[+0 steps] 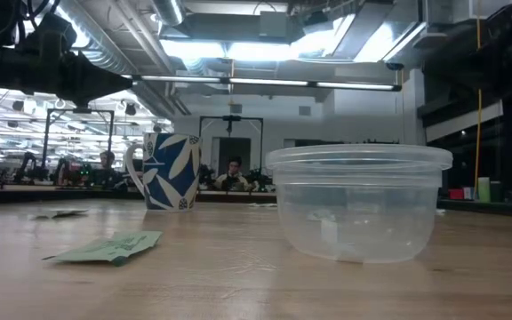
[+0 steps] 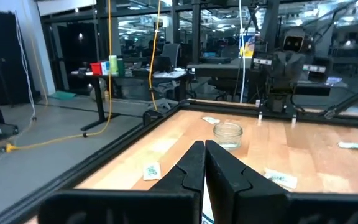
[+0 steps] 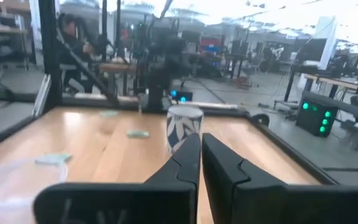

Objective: Pick and place Stevia / Truvia into bins
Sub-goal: Put the white stevia packet into the transparent glass cup

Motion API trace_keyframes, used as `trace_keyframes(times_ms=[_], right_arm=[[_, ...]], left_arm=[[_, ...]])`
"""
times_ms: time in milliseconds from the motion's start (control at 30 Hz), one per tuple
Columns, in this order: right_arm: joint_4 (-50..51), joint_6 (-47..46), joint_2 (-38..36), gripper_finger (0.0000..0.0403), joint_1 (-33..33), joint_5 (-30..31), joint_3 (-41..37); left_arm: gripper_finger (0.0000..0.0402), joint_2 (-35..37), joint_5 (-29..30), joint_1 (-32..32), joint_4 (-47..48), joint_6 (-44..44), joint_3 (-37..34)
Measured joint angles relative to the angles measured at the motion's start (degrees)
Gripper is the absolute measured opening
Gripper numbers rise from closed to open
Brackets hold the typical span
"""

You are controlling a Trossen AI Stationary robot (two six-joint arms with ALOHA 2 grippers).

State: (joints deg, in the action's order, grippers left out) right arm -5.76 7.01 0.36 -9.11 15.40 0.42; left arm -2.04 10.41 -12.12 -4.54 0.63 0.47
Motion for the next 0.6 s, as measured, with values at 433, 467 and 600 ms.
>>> trace_keyframes(times_ms=[433, 467, 600], right_arm=[[-5.2, -2.2, 0.0, 0.0021, 0.0, 16.1, 0.1], [-4.6, -2.5, 0.0, 0.0021, 0.0, 16.4, 0.5], [-4.3, -4.3, 0.9, 0.0021, 0.0, 16.5, 2.2]], left_arm=[[0.0006, -0.2, -1.1, 0.0, -0.6, 7.4, 4.2], [0.0006, -0.4, -1.1, 0.0, -0.7, 7.4, 4.4], [0.0006, -2.9, -1.1, 0.0, -0.4, 5.4, 4.4]])
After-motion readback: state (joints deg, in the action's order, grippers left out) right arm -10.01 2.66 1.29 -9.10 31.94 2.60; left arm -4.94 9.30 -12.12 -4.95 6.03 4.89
